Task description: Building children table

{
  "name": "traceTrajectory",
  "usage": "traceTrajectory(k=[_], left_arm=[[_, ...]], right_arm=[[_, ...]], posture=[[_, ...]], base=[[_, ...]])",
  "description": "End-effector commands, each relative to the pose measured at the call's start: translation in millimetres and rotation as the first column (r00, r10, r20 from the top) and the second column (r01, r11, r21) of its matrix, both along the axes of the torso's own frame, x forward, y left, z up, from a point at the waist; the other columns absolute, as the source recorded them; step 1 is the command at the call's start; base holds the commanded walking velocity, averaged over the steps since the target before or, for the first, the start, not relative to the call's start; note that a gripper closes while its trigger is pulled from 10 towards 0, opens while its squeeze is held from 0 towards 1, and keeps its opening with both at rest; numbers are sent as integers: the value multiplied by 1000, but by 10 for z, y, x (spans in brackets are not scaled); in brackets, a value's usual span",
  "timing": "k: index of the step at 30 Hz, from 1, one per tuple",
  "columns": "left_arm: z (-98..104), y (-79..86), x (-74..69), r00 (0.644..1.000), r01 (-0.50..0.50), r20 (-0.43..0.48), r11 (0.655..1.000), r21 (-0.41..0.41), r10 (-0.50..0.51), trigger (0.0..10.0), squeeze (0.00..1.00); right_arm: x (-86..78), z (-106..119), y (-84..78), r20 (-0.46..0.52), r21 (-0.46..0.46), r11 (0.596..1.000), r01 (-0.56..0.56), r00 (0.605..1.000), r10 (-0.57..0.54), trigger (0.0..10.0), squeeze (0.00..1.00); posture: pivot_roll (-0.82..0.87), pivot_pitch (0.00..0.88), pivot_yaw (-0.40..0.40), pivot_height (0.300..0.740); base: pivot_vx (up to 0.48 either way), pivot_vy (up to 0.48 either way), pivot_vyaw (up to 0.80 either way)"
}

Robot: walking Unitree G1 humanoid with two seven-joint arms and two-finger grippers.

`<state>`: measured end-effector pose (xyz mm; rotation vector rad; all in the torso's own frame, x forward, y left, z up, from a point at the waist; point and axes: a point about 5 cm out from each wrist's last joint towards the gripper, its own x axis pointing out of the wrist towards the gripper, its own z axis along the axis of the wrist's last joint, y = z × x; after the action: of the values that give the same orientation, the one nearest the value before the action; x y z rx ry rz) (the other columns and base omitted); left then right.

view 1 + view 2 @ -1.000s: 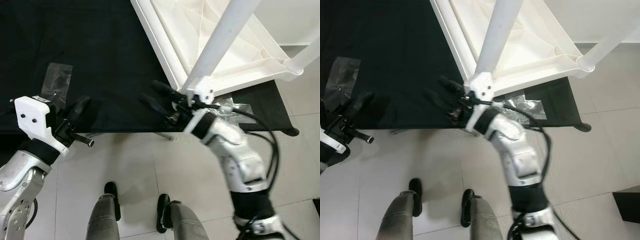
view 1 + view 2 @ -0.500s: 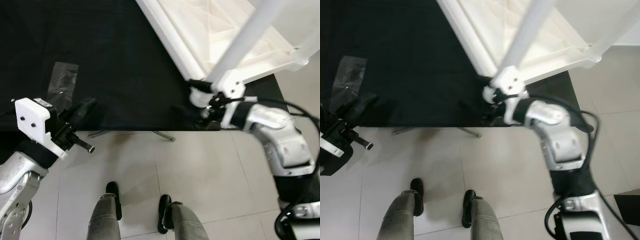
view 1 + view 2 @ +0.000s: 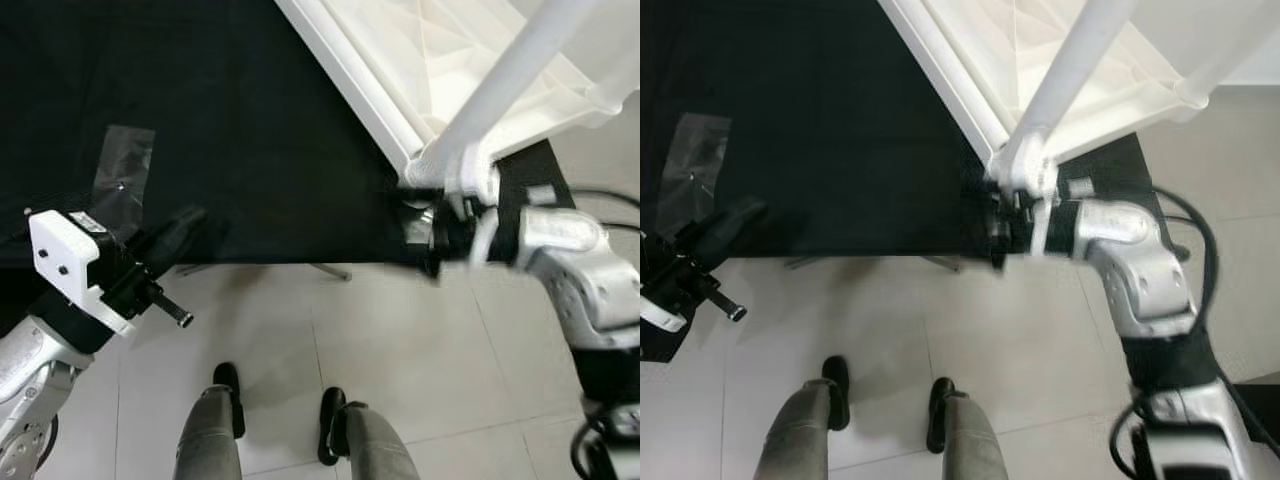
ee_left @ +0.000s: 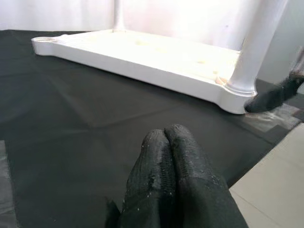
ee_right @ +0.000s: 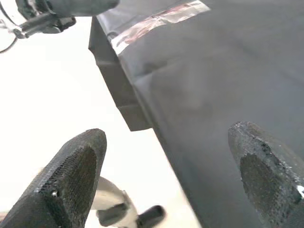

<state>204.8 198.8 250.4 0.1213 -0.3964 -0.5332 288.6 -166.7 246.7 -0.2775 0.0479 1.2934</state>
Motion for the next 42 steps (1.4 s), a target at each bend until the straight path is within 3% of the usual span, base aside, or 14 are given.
traceTrajectory(k=[1, 4, 5, 9, 13, 17, 20, 21, 23, 25, 29, 35, 37, 42], left_arm=[[-3, -21, -52, 1000, 30, 1, 999, 18, -30, 10000, 0], [-4, -20, -58, 999, 36, 0, 999, 19, -36, 10000, 0], [-8, -46, -74, 998, 67, -8, 998, 21, -67, 10000, 0], [-19, -81, -105, 994, 109, -22, 994, 22, -109, 10000, 0], [-29, -99, -127, 990, 139, -34, 990, 24, -138, 10000, 0], [-40, -112, -137, 987, 154, -42, 988, 30, -153, 10000, 0], [-57, -152, -159, 983, 179, -51, 983, 39, -177, 10000, 0], [-59, -138, -155, 985, 169, -51, 985, 47, -166, 10000, 0], [-59, -138, -155, 985, 169, -51, 985, 47, -166, 10000, 0], [-69, -123, -154, 986, 162, -56, 985, 54, -159, 10000, 0], [-71, -133, -172, 984, 169, -59, 984, 53, -166, 10000, 0], [-65, -145, -181, 983, 176, -57, 983, 52, -173, 10000, 0], [-108, -180, -182, 979, 195, -81, 978, 71, -189, 10000, 0], [-122, -216, -192, 974, 216, -89, 974, 66, -209, 10000, 0]], right_arm=[[-90, -93, -35, -59, -54, 998, -32, 998, 28, 10000, 0], [-100, -131, -71, -79, -81, 996, -24, 997, 18, 10000, 0], [-140, -206, -247, -123, -188, 982, 20, 991, -43, 10000, 0], [-164, -196, -505, -139, -306, 946, 107, 978, -156, 10000, 0], [-171, -93, -676, -113, -357, 917, 178, 966, -231, 10000, 0], [-154, -48, -720, -82, -367, 909, 200, 966, -245, 10000, 0], [-57, 83, -831, 0, -352, 892, 284, 953, -304, 10000, 0], [101, 200, -864, 83, -250, 892, 376, 926, -367, 10000, 0], [101, 200, -864, 83, -250, 892, 376, 926, -367, 10000, 0], [226, 260, -896, 126, -170, 877, 449, 893, -432, 10000, 0], [321, 287, -938, 172, -134, 851, 507, 858, -484, 10000, 0], [366, 381, -881, 231, -53, 873, 484, 857, -461, 10000, 0], [418, 493, -776, 253, 95, 907, 409, 872, -420, 10000, 0], [444, 520, -673, 253, 144, 943, 300, 910, -328, 10000, 0]], posture=[[75, 371, -151, 740], [75, 371, -151, 740], [69, 373, -149, 740], [68, 373, -149, 740], [65, 371, -147, 740], [65, 371, -147, 740], [71, 369, -149, 740], [71, 369, -150, 740], [71, 369, -150, 740], [76, 368, -150, 740], [83, 368, -153, 740], [89, 367, -150, 740], [92, 370, -149, 740], [94, 377, -146, 740]], base=[[0, 0, 0], [0, 0, 0], [0, 0, 0], [0, 0, 0], [0, 0, 0], [0, 0, 0], [0, 0, 0], [0, 0, 0], [0, 0, 0], [0, 0, 0], [0, 0, 0], [0, 0, 0], [0, 0, 0], [0, 0, 0]])
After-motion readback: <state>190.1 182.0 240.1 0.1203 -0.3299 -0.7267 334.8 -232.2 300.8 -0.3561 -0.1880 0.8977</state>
